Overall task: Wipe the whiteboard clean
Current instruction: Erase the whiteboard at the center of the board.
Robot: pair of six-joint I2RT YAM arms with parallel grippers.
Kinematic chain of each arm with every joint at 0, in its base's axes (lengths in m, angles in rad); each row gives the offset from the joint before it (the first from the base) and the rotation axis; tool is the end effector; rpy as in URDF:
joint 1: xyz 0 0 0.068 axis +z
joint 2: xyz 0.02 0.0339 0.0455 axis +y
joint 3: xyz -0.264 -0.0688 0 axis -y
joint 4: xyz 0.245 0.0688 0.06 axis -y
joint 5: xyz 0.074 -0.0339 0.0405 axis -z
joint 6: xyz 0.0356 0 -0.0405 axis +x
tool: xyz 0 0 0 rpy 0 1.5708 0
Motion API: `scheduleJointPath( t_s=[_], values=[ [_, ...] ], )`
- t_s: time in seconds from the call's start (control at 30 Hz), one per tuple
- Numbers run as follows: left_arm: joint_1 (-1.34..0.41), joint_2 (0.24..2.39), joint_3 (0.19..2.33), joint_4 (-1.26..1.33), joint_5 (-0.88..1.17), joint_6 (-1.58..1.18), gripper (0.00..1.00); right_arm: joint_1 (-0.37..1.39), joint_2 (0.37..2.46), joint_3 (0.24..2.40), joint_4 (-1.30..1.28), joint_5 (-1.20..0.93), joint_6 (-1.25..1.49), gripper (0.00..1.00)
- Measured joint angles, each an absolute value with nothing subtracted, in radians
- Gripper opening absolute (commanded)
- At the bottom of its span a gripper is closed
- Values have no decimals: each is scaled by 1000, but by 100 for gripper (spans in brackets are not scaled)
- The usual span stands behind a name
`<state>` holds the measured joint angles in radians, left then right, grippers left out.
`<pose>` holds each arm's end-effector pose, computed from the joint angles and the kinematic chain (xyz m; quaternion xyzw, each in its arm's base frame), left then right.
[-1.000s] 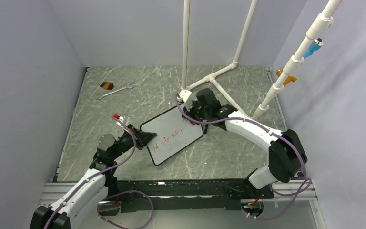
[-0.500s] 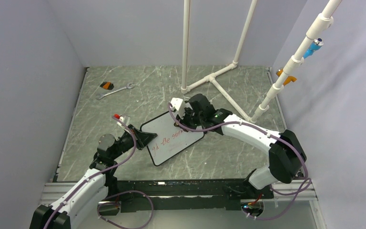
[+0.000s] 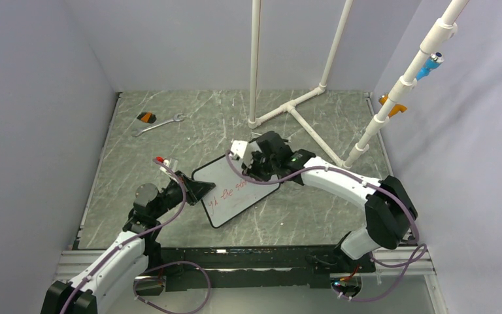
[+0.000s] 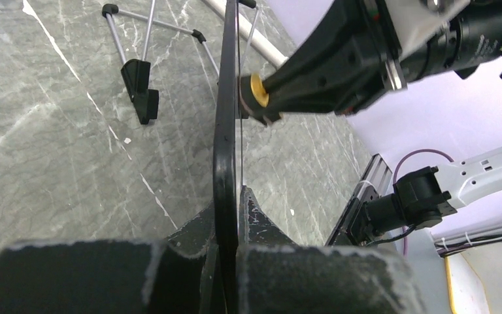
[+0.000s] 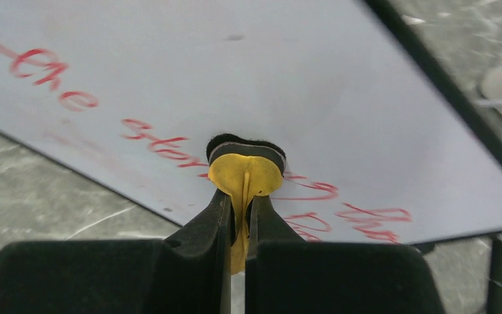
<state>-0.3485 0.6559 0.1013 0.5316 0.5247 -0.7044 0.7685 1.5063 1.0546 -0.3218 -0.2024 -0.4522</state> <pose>0.1400 -0.0698 0.1941 0.0561 0.7119 -0.4995 0.4904 0.2305 0.2328 0.2479 -0.5576 0.7289 0.1528 0.3667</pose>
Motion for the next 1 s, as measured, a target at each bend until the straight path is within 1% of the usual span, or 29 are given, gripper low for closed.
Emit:
scheduleJointPath(
  t_s=[0.17,0.43,0.57,0.67,0.83,1.0],
  values=[
    [-348,638,101,510,520,-703,0,814,1522,1058,-358,-208,-467,0],
    [-347,643,100,517,515,-700,0,721,1514,1046,-314,-155,-384,0],
    [-347,654,100,529,515,-700,0,716,1513,1045,-311,-148,-385,0],
    [-347,654,100,530,515,-700,0,727,1513,1045,-318,-174,-412,0],
    [-347,654,100,533,526,-683,0,785,1518,1047,-359,-275,-441,0],
    [-347,653,100,534,529,-673,0,777,1521,1047,-355,-264,-402,0]
  ],
)
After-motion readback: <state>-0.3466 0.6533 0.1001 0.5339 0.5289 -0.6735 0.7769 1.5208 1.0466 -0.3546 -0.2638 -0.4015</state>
